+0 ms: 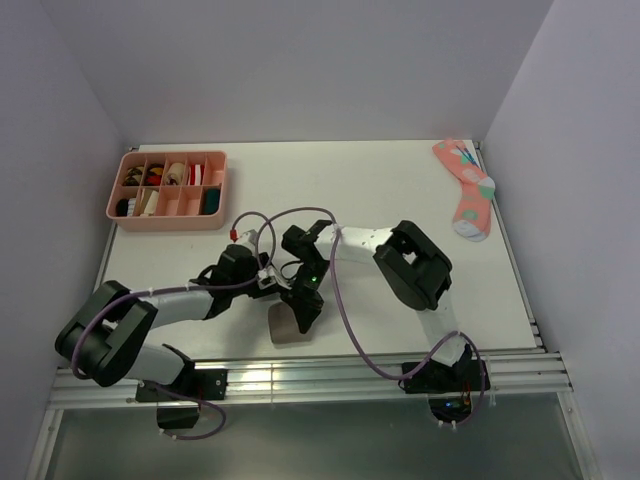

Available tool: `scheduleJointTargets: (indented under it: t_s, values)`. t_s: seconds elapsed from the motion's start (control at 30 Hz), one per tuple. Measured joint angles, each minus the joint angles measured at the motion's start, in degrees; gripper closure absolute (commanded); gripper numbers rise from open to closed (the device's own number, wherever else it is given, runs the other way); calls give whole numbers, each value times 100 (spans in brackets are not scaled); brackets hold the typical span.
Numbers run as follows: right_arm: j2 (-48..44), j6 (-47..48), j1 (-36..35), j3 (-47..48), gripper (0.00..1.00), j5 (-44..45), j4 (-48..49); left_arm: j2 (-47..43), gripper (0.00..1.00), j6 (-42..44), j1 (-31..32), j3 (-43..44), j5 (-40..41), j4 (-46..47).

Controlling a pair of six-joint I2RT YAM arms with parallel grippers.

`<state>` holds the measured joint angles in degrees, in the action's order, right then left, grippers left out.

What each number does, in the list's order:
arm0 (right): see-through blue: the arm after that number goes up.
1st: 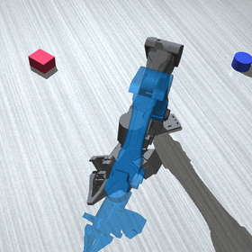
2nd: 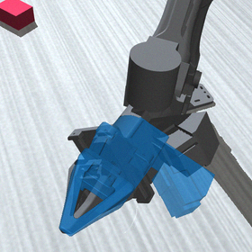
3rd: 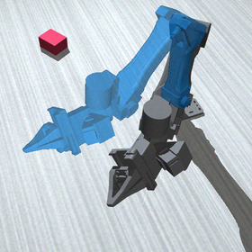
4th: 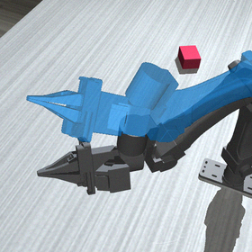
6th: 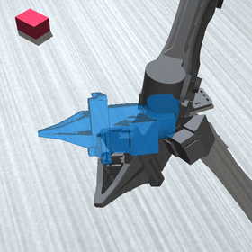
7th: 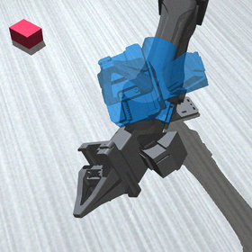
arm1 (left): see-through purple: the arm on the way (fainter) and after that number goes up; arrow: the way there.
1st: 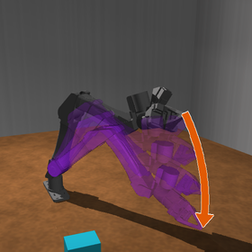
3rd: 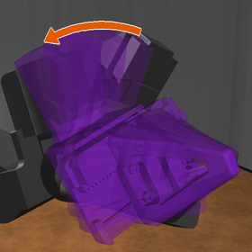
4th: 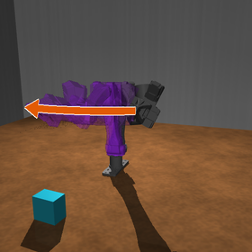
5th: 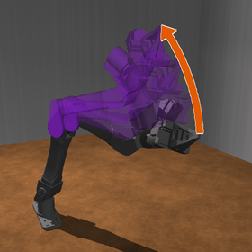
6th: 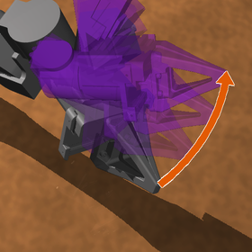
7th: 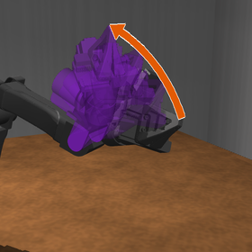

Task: Roll the socks
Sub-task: Roll the sock at the center of the board.

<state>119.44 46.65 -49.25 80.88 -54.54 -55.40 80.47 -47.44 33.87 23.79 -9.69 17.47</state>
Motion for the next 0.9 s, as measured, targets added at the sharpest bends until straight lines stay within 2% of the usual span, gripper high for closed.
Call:
scheduleJointTargets:
  t_s: [0.27,0.57,0.73,0.9]
  values:
    - [133,-125,-140,142,80,-66,223,-595,54,-116,9,-343,911,-168]
    - [199,-570,-136,153,80,37,363,-1523,56,-706,28,-662,1880,-1069]
    - [341,-1270,109,109,81,190,278,-2118,53,-1073,90,-866,1963,-1552]
    - [341,-1504,177,85,81,254,221,-2608,53,-1213,87,-1117,1683,-1694]
